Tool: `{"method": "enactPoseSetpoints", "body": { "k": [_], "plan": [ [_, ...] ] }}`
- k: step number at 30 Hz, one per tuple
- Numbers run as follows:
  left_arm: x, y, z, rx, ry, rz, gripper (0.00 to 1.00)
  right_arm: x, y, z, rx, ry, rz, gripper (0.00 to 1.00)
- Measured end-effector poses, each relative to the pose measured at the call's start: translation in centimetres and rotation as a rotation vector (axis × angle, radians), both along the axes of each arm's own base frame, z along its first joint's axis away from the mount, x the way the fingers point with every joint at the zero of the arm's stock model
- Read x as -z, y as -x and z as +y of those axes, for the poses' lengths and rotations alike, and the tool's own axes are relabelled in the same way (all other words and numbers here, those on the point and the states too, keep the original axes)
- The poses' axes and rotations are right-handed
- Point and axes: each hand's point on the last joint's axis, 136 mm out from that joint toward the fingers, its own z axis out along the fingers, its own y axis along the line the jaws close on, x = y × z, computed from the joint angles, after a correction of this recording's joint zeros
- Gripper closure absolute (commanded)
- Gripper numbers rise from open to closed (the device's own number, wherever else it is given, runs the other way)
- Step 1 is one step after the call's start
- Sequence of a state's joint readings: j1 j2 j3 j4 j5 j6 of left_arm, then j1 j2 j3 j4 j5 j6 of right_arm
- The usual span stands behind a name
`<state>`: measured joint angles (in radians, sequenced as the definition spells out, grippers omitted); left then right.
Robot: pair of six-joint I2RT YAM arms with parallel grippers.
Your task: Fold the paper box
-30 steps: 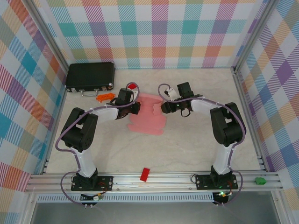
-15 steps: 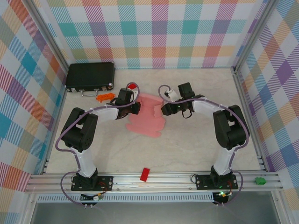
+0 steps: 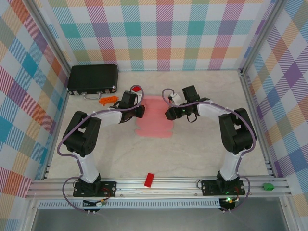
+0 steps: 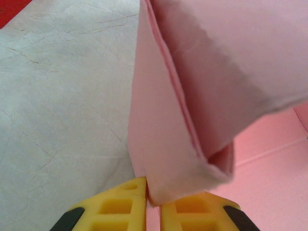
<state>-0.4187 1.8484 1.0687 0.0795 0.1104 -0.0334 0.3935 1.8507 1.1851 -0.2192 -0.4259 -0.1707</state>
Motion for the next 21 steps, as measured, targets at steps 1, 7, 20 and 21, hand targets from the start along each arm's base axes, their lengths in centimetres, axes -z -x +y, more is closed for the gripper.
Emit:
{"method": "enactPoseSetpoints", "body": {
  "k": [1, 7, 20, 21],
  "plan": [
    [0.0, 0.0, 0.0, 0.000, 0.000, 0.000, 0.87, 0.1, -0.3, 0.0, 0.007, 0.003, -0.008, 0.45],
    [0.0, 0.0, 0.0, 0.000, 0.000, 0.000, 0.87, -0.4, -0.8, 0.4, 0.004, -0.022, -0.034, 0.46],
    [0.0, 0.0, 0.0, 0.000, 0.000, 0.000, 0.87, -2.9, 0.3, -0.4, -0.009, -0.014, -0.128, 0.41],
    [0.1, 0.0, 0.0, 0.001, -0.001, 0.001, 0.87, -3.3, 0.3, -0.7, -0.003, -0.013, -0.140, 0.41]
  ]
}}
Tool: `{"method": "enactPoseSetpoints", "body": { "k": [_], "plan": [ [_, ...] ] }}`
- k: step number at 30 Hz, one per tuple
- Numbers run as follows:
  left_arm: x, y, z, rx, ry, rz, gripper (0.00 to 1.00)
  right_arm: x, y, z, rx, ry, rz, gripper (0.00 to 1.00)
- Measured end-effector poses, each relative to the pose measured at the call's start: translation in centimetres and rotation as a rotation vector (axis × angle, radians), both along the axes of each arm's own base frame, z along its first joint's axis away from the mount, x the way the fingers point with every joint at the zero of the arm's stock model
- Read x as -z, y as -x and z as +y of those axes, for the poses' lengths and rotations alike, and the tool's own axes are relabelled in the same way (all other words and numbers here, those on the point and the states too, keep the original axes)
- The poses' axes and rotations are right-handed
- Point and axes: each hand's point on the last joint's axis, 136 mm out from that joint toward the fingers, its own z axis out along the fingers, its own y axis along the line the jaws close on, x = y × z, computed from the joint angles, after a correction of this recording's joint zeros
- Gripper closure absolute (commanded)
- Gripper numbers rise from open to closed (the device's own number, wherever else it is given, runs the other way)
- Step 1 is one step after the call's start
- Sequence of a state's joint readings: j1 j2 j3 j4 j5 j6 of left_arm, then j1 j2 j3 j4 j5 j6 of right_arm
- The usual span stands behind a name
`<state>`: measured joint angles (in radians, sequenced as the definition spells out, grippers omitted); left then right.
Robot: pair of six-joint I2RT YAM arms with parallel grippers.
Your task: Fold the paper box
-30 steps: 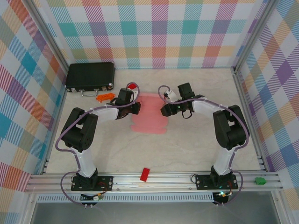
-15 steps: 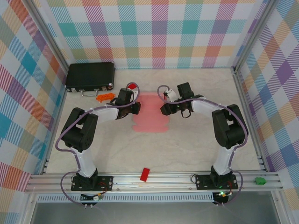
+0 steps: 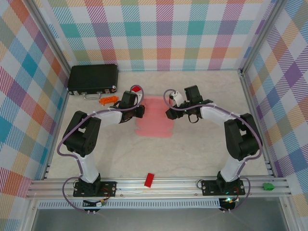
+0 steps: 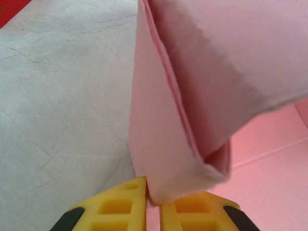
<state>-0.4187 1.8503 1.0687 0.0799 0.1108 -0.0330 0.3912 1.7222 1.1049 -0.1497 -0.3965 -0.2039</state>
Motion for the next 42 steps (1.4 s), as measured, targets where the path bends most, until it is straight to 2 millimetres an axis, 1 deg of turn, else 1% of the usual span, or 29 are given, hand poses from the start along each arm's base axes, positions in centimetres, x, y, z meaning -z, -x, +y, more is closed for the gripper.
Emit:
{"method": "enactPoseSetpoints", "body": {
  "k": [2, 4, 7, 10, 15, 18, 20, 24, 26, 28, 32, 35, 42],
  "plan": [
    [0.1, 0.0, 0.0, 0.000, -0.001, 0.002, 0.87, -0.5, -0.1, -0.6, 0.018, -0.001, -0.021, 0.41],
    [0.2, 0.0, 0.0, 0.000, -0.002, 0.005, 0.87, -0.7, -0.4, -1.7, 0.049, -0.004, -0.040, 0.41],
    [0.3, 0.0, 0.0, 0.000, -0.003, 0.006, 0.87, -0.4, -1.2, -3.5, 0.113, 0.002, -0.044, 0.41],
    [0.3, 0.0, 0.0, 0.000, -0.003, 0.006, 0.87, -0.2, -2.0, -5.0, 0.168, 0.007, -0.044, 0.41],
    [0.3, 0.0, 0.0, 0.000, -0.004, 0.008, 0.87, -0.1, -3.2, -6.5, 0.261, 0.011, -0.046, 0.42],
    [0.3, 0.0, 0.0, 0.000, -0.004, 0.008, 0.87, 0.0, -3.5, -6.9, 0.291, 0.011, -0.033, 0.42],
    [0.3, 0.0, 0.0, 0.001, -0.004, 0.007, 0.87, 0.3, -4.1, -6.9, 0.300, 0.018, -0.016, 0.42],
    [0.3, 0.0, 0.0, 0.001, -0.004, 0.007, 0.87, 0.9, -6.1, -6.4, 0.306, 0.037, 0.042, 0.43],
    [0.2, 0.0, 0.0, 0.001, -0.004, 0.007, 0.87, 1.3, -6.5, -6.1, 0.301, 0.039, 0.075, 0.43],
    [0.1, -0.1, 0.0, 0.001, -0.003, 0.006, 0.87, 1.8, -6.3, -5.8, 0.291, 0.040, 0.112, 0.43],
    [0.1, -0.1, 0.0, 0.001, -0.003, 0.004, 0.87, 2.7, -5.0, -5.4, 0.262, 0.035, 0.183, 0.43],
    [0.1, -0.1, 0.0, 0.001, -0.003, 0.005, 0.87, 2.9, -4.2, -5.0, 0.239, 0.028, 0.225, 0.43],
    [0.1, -0.1, 0.0, 0.001, -0.003, 0.005, 0.87, 2.9, -3.1, -3.2, 0.150, 0.027, 0.243, 0.43]
  ]
}}
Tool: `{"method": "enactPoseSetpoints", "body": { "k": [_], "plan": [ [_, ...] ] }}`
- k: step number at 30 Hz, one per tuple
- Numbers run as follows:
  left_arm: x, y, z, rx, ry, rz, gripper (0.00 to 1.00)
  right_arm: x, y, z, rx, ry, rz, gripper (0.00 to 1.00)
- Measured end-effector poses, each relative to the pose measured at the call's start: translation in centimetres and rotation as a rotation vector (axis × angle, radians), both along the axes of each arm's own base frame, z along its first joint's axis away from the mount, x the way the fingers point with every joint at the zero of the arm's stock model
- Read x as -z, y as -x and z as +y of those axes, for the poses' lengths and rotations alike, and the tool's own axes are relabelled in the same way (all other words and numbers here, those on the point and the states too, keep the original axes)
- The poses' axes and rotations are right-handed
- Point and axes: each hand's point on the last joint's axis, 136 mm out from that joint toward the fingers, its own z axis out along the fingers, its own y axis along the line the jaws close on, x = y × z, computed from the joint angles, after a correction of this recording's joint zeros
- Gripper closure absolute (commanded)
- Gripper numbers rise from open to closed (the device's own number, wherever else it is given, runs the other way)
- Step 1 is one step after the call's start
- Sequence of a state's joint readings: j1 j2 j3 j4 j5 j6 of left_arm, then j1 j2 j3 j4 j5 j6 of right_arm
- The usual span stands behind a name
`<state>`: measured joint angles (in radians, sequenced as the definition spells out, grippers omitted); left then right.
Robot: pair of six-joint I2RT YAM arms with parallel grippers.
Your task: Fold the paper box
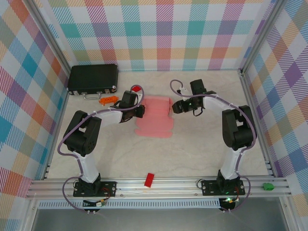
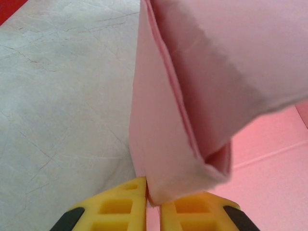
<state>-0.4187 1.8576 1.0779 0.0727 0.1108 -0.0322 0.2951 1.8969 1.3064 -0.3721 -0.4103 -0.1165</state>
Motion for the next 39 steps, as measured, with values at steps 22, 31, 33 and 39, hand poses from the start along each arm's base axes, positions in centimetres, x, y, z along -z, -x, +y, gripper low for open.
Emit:
{"method": "enactPoseSetpoints", "body": {
  "k": [22, 31, 33, 39],
  "plan": [
    [0.0, 0.0, 0.0, 0.004, 0.000, 0.000, 0.87, 1.3, -1.5, 4.6, 0.001, 0.007, -0.089, 0.43],
    [0.0, 0.0, -0.1, 0.005, 0.000, 0.000, 0.87, 0.9, -3.4, 5.6, 0.084, 0.046, -0.217, 0.49],
    [0.0, 0.1, -0.1, 0.008, 0.003, 0.001, 0.87, 1.1, -3.8, 5.6, 0.102, 0.056, -0.231, 0.51],
    [0.0, 0.1, -0.2, 0.013, 0.008, 0.003, 0.87, 2.6, -4.6, 5.3, 0.150, 0.097, -0.231, 0.62]
  ]
}}
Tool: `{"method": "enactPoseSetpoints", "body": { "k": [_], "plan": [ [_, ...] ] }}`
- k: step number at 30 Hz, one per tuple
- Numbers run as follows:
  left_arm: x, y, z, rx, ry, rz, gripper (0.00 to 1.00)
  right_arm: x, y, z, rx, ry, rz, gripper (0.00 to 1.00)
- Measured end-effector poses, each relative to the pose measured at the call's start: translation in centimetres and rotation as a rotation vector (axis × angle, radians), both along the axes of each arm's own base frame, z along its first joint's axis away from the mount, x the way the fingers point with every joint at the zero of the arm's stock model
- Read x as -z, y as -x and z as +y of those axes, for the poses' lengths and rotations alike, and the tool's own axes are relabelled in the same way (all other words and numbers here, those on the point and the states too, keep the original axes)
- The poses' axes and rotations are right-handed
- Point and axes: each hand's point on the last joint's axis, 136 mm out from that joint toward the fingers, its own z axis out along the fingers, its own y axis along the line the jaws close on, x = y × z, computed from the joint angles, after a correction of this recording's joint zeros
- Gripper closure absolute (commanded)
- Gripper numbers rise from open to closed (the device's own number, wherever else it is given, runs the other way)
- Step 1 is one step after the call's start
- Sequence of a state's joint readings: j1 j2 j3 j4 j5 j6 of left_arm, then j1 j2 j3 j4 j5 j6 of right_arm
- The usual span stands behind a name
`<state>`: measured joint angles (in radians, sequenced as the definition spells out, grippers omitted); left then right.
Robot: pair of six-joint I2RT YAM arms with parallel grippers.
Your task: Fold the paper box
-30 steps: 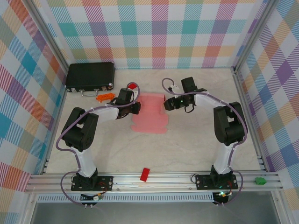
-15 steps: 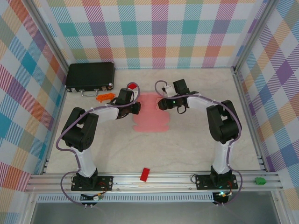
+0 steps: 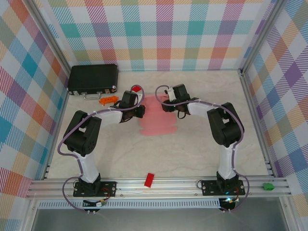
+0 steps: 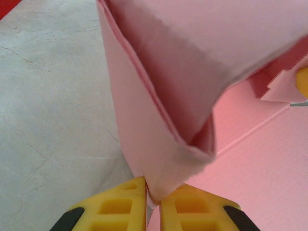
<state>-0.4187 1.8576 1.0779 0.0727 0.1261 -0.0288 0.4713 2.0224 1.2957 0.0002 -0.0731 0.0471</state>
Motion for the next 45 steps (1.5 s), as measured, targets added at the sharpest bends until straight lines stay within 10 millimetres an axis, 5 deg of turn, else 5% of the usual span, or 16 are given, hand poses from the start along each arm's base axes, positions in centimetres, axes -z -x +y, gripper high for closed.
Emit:
{"method": "enactPoseSetpoints", "body": {
  "k": [12, 20, 30, 45],
  "plan": [
    [0.0, 0.7, -0.5, 0.005, 0.032, 0.064, 0.84, 0.0, -0.7, -0.6, 0.075, 0.085, -0.024, 0.80],
    [-0.9, 0.5, -0.9, -0.056, 0.076, 0.154, 0.79, -1.1, -0.8, -0.7, 0.075, 0.137, 0.001, 0.79],
    [0.9, 1.1, -1.0, -0.170, 0.098, 0.345, 0.81, -0.3, 1.4, -1.7, 0.050, 0.207, 0.123, 0.79],
    [0.8, 0.1, -0.5, -0.231, 0.114, 0.317, 0.76, -0.5, 1.3, -1.6, 0.037, 0.231, 0.117, 0.81]
  ]
}}
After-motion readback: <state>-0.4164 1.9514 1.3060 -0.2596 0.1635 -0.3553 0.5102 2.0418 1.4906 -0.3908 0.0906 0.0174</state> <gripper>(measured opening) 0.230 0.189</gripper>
